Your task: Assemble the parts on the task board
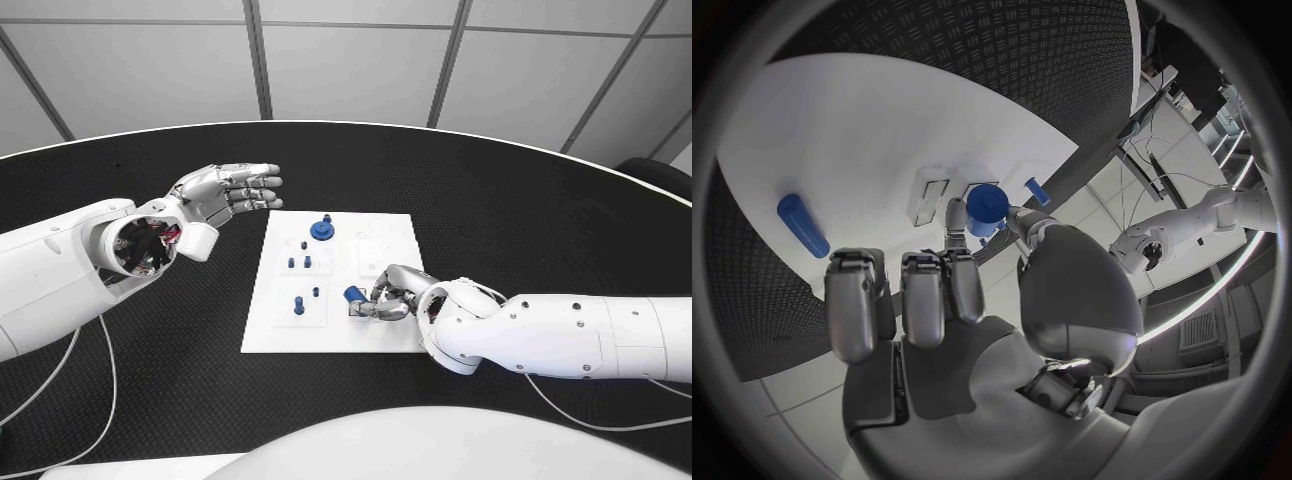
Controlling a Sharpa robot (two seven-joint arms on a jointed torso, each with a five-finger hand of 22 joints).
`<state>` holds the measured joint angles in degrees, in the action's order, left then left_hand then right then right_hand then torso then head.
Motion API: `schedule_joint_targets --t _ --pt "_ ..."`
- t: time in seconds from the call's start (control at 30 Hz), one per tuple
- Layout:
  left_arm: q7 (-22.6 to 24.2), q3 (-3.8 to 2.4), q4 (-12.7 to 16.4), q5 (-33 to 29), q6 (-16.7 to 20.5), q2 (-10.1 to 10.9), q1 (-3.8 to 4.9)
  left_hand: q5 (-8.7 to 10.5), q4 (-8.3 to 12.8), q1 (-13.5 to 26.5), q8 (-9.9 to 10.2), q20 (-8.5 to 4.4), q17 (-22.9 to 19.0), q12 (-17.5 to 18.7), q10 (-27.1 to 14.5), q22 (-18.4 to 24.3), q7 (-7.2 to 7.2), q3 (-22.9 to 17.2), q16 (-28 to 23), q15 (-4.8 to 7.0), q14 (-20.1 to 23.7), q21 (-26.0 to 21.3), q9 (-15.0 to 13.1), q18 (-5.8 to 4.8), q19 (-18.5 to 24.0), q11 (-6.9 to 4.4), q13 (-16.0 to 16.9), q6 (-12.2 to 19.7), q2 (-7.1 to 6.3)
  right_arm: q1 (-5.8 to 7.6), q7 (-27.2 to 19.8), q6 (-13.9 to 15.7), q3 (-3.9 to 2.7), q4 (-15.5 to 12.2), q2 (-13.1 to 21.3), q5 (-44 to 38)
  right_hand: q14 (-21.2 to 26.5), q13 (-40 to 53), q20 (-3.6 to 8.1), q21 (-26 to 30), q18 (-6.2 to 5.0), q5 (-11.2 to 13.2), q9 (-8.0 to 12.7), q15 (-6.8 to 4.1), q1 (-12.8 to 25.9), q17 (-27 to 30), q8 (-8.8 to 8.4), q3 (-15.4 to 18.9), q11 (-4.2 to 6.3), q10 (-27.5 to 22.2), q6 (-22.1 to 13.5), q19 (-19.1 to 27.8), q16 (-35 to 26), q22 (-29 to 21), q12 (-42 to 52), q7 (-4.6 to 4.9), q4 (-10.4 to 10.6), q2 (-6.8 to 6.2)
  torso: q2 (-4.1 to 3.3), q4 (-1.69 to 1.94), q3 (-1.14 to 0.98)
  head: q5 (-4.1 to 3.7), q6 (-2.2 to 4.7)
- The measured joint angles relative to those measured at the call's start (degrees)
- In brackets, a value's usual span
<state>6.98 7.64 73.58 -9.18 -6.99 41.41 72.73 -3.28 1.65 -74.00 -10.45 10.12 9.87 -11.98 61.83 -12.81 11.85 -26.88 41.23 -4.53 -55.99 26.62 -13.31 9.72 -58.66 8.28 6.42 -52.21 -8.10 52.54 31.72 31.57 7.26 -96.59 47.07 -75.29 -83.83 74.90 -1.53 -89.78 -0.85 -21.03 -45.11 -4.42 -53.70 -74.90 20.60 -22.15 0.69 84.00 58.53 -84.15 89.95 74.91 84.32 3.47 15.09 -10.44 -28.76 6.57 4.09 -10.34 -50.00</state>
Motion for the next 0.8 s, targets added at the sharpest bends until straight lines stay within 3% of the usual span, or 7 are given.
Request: schedule_joint_targets --t 0.2,0.47,0.63,0.8 --pt "-0.1 0.00 0.0 0.0 0.0 0.0 0.00 0.00 0.0 0.0 0.0 0.00 0.0 0.0 0.0 0.0 0.00 0.0 0.0 0.00 0.0 0.0 0.0 0.00 0.0 0.00 0.0 0.0 0.00 0.00 -1.2 0.7 0.00 -0.6 0.0 0.0 -0.2 0.0 0.20 0.0 -0.01 0.3 -0.6 -0.21 -0.2 0.0 0.92 0.4 0.41 0.0 0.7 0.2 0.0 0.0 0.0 -0.68 0.4 0.23 0.00 -0.01 0.00 0.04 0.00" --pt "-0.1 0.01 0.0 0.0 -0.1 0.0 0.00 0.00 0.0 0.0 0.0 0.00 0.1 0.0 0.0 0.0 0.00 0.0 0.0 0.00 0.0 0.0 0.0 0.00 0.0 0.00 0.0 0.0 0.00 0.00 -1.3 0.9 0.00 -0.8 0.0 0.0 -0.1 0.0 0.33 0.0 0.00 0.3 -0.9 -0.35 0.3 0.0 1.37 1.2 0.41 0.0 0.7 0.1 0.0 0.0 0.2 -0.72 1.2 0.78 -0.01 -0.03 0.00 -0.09 0.00" --pt "-0.2 0.01 -0.1 0.0 -0.1 0.0 -0.01 0.00 -0.2 0.0 0.0 0.00 0.1 0.0 0.0 0.1 0.00 0.2 0.0 0.00 0.0 -0.2 0.0 0.00 0.0 0.00 0.0 0.0 0.00 0.01 -0.5 -0.2 0.00 -0.3 0.1 0.0 -0.2 0.0 0.62 0.0 -0.01 0.1 -1.1 -0.59 -1.0 0.0 1.56 0.6 0.75 -0.1 0.7 0.2 0.0 0.0 0.2 -0.72 0.6 2.09 0.00 -0.01 0.00 -0.20 0.00" --pt "-0.2 0.01 -0.1 0.0 -0.1 0.0 -0.01 0.00 -0.2 0.0 0.0 0.00 0.1 0.0 0.0 0.1 0.00 0.2 0.0 0.00 0.0 -0.2 0.0 0.00 0.0 0.00 0.0 0.0 0.00 0.06 0.5 -2.2 0.00 0.5 0.2 0.0 -0.2 0.0 0.63 0.0 0.00 0.8 -1.4 -0.62 -1.2 0.0 1.78 0.4 0.75 -0.1 0.7 0.2 0.0 0.0 0.2 -0.72 0.4 2.30 0.01 -0.03 0.01 -0.22 0.00"
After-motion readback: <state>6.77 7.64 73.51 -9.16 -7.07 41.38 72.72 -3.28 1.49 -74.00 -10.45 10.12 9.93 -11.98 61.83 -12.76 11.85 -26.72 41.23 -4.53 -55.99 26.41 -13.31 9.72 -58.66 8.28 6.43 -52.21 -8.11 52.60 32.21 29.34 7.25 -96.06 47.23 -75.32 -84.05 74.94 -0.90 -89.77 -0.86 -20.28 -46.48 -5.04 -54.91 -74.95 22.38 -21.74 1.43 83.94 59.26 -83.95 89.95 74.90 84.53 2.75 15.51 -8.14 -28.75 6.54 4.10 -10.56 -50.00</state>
